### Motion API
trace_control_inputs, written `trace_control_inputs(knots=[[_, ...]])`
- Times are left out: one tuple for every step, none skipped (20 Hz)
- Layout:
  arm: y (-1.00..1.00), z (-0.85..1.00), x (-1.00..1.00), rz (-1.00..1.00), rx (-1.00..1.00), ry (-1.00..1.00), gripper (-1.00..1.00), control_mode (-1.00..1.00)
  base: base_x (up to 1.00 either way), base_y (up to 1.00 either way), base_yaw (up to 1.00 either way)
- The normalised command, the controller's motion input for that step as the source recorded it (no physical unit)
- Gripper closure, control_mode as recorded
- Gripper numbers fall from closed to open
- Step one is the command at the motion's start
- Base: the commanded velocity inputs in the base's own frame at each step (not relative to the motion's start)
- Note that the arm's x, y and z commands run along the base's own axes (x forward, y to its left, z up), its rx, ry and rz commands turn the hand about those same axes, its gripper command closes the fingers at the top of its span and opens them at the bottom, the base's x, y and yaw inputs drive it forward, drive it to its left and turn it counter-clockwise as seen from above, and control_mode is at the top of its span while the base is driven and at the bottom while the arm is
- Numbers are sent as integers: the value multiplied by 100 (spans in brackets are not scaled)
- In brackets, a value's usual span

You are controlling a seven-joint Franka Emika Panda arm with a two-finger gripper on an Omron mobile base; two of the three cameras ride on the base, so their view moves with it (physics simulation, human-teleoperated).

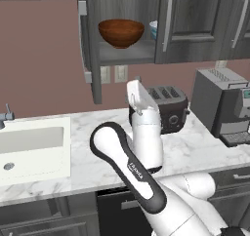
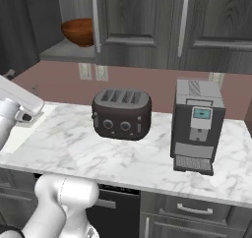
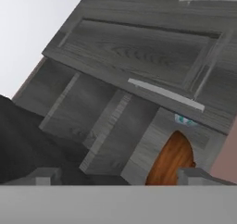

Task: Open the cabinet. Pick the bowls from the counter and place them in the cabinet. Then close the cabinet.

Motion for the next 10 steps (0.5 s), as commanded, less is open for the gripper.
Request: trace_control_inputs(knots=[[76, 0, -26, -3, 0, 0, -100, -100, 0, 0, 0], [83, 0, -18, -4, 1, 0, -100, -100, 0, 0, 0], [83, 0, -19, -5, 3, 0, -100, -100, 0, 0, 0], [84, 0, -19, -5, 3, 0, -100, -100, 0, 0, 0], [86, 0, -21, -5, 3, 0, -100, -100, 0, 0, 0], [84, 0, -24, -5, 2, 0, -100, -100, 0, 0, 0], [88, 0, -24, -6, 1, 0, -100, -100, 0, 0, 0], [89, 1, -24, -7, 0, 0, -100, -100, 0, 0, 0], [86, 2, -28, -7, 1, 0, -100, -100, 0, 0, 0], [88, 5, -28, -10, 4, 0, -100, -100, 0, 0, 0]])
